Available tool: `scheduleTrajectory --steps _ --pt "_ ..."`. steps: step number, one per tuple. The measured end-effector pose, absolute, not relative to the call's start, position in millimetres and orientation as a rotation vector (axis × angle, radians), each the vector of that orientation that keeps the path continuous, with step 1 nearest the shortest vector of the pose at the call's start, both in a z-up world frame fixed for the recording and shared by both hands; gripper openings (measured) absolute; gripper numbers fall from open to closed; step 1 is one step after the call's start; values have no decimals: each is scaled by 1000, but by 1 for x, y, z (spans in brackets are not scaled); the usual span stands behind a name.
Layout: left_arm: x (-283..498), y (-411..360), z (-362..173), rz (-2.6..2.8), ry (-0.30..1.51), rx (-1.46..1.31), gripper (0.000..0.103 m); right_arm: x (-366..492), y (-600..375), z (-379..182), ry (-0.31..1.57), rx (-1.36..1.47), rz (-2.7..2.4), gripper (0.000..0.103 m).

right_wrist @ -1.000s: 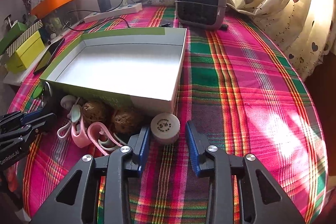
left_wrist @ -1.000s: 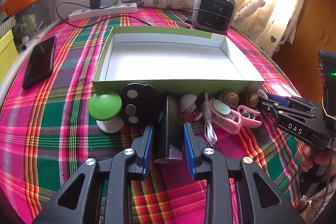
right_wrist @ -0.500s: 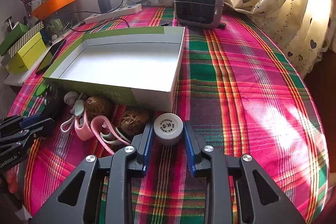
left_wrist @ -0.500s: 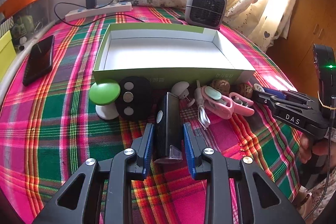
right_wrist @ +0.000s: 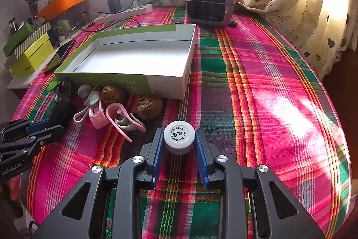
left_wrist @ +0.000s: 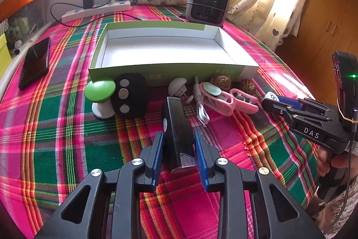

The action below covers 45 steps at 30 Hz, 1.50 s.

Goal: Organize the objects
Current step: 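Grasp the black flashlight with the left tool while the right tool grasps the white round container, then lift both held items and carry them over the box lid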

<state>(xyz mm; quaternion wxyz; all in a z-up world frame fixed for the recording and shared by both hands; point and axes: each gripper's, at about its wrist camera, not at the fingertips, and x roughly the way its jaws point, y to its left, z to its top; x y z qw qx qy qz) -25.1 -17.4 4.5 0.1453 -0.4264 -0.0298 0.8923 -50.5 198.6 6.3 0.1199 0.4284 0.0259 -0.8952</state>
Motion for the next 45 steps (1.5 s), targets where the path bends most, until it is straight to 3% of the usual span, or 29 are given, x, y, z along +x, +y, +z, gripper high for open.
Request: scheduleTrajectory --steps 11,17,32,38,45 --pt "-37 -12 3 2599 -43 -1224 27 -47 197 5 90 1225 -2624 29" --pt "-37 -11 3 2612 -41 -1216 27 -49 190 4 124 1219 -2613 43" --pt "-34 -13 5 2610 -48 -1239 26 -49 193 5 110 1216 -2611 42" --pt "-32 -14 4 2619 -48 -1237 22 -49 197 5 104 1217 -2629 30" --pt "-31 -14 4 2625 -42 -1237 22 -49 198 5 102 1215 -2630 29"
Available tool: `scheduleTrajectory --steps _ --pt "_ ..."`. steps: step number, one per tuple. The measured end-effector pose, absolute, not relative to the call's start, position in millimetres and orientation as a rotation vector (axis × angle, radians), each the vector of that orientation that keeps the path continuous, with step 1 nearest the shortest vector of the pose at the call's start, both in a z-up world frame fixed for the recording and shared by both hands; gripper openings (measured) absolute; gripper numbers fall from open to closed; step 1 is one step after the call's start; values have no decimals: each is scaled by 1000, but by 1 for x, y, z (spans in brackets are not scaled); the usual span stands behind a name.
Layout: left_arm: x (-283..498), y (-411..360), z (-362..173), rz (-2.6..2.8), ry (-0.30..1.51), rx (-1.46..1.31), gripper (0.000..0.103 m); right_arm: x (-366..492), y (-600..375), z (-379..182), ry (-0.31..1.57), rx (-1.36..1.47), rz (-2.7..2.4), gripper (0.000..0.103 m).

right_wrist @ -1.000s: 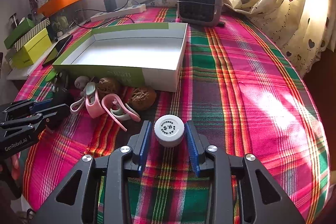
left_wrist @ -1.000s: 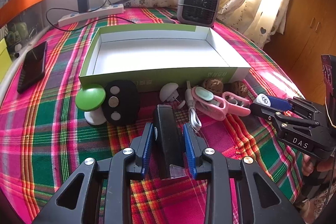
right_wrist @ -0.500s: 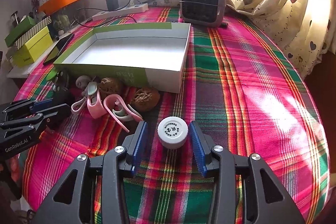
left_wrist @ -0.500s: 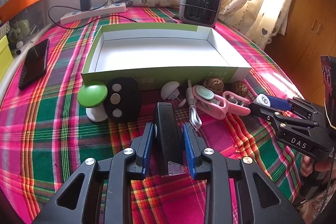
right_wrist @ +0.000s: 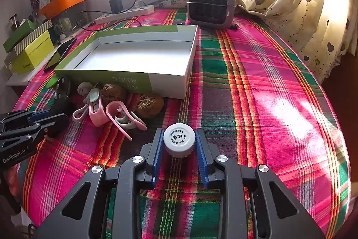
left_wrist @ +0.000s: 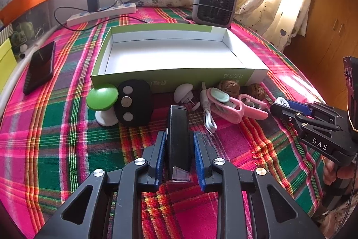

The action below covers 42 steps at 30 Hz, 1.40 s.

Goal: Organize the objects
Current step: 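Lift both held items and carry them over the box lid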

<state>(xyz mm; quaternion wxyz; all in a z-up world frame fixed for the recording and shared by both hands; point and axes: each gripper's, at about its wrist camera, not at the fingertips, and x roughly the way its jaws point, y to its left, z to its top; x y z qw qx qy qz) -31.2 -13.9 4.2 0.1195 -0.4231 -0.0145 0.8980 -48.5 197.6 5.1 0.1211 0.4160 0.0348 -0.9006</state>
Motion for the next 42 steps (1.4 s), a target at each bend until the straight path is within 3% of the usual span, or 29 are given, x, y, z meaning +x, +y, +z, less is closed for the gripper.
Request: scheduleTrajectory --steps 24,42 --pt "-40 -18 35 2619 -53 -1183 22 -55 189 31 65 1139 -2615 29" --pt "-121 -37 48 2639 -85 -1167 22 -130 167 51 52 1117 -2588 29"
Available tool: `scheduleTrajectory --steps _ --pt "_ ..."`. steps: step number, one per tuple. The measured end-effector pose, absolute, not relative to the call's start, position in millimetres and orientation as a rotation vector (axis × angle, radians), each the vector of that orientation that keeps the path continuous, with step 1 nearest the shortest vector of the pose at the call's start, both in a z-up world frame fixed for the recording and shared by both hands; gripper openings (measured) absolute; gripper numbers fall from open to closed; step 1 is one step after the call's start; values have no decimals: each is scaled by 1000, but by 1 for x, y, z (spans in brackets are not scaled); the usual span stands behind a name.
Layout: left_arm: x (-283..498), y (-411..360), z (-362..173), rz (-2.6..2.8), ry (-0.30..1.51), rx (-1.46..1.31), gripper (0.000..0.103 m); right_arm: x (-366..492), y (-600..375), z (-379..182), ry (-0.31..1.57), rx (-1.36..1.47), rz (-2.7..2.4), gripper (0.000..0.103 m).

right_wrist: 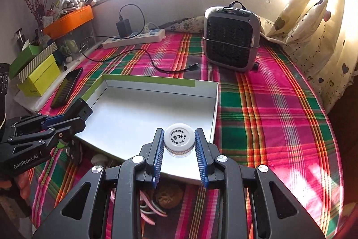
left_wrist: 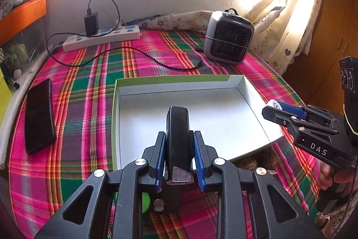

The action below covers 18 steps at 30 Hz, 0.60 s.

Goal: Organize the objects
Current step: 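Lift both held items and carry them over the box lid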

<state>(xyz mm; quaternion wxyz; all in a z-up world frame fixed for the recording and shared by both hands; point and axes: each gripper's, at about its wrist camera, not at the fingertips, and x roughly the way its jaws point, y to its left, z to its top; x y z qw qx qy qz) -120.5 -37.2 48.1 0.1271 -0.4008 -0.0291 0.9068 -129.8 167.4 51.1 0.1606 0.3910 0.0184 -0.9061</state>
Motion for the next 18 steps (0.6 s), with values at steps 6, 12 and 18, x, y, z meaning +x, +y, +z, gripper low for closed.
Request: scheduleTrajectory --steps 6,12,18 --pt "-150 -43 39 2645 -74 -1197 22 -158 162 42 49 1148 -2576 29" --pt "-170 -43 31 2639 -77 -1221 22 -183 154 30 77 1187 -2565 29" --pt "-184 -43 26 2638 -64 -1244 22 -199 150 21 84 1219 -2553 29"
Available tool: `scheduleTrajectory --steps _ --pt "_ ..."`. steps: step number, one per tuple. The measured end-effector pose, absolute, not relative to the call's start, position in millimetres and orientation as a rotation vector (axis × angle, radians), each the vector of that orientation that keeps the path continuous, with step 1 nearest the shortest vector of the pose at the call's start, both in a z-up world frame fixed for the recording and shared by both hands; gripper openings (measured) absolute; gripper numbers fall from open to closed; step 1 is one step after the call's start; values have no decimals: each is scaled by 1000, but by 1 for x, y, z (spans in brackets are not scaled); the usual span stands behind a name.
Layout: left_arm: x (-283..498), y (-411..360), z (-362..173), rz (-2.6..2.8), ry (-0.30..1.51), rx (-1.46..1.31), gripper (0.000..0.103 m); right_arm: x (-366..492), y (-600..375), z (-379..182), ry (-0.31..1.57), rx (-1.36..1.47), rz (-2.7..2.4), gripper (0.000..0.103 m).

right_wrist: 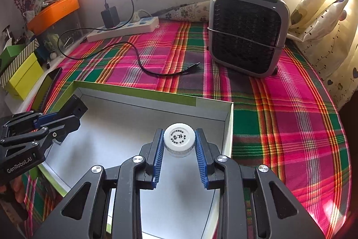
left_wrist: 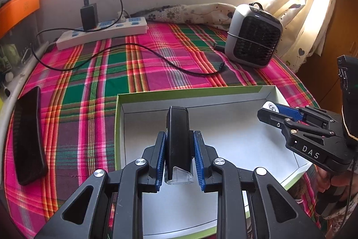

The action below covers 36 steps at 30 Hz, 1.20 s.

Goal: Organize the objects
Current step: 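Lift both held items and carry them over the box lid, then lower the items into the box and open both tools to release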

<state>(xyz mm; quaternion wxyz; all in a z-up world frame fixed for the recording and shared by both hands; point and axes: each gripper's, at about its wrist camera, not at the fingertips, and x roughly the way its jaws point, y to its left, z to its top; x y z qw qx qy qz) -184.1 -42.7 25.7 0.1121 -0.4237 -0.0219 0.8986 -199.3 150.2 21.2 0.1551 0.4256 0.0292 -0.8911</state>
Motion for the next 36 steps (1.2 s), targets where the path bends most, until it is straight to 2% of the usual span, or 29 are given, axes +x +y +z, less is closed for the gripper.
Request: scheduleTrajectory --steps 24,30,36 --pt "-196 -43 16 2634 -44 -1294 22 -208 141 15 146 1229 -2569 29" --pt "-195 -45 17 2620 -67 -1300 24 -205 140 17 129 1217 -2563 43" --pt "-185 -49 25 2638 -96 -1255 36 -198 144 21 102 1199 -2581 47"
